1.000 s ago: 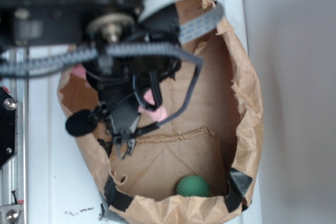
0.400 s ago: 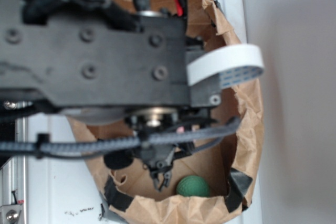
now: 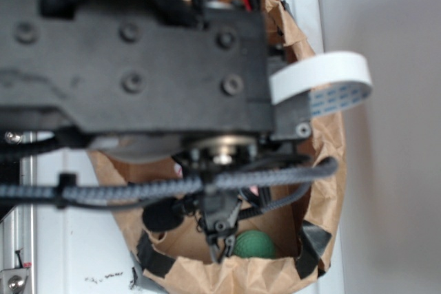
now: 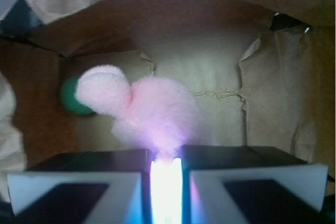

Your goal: Grab the pink bunny.

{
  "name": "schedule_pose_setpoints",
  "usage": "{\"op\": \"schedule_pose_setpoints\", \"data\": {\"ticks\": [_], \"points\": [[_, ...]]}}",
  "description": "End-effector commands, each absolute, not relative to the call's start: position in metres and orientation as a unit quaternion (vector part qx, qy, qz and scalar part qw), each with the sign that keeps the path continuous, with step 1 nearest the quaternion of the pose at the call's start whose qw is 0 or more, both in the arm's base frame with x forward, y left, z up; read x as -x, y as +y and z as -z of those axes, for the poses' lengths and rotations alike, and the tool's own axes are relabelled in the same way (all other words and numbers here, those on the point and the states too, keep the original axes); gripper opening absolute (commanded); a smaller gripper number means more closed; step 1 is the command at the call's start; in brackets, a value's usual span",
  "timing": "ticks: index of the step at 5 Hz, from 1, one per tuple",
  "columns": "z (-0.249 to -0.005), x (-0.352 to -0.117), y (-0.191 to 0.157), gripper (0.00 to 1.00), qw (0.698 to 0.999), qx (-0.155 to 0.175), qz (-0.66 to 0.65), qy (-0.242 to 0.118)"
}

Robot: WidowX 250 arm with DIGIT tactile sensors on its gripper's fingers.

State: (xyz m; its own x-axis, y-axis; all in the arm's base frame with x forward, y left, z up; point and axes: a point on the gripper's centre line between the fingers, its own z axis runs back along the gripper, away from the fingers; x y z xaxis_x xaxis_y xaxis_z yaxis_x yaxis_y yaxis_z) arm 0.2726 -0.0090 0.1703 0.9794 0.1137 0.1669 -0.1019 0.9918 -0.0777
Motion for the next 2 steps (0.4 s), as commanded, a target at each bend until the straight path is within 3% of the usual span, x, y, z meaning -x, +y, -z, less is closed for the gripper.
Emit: {"op": "schedule_pose_setpoints", "data": {"ticks": [1, 2], "points": [[-0.196, -0.2679, 0.0056, 0.0, 0.993, 0.038, -0.039, -0.104], [-0.1933, -0.268, 0.006, 0.0, 0.992, 0.036, -0.043, -0.11]]}}
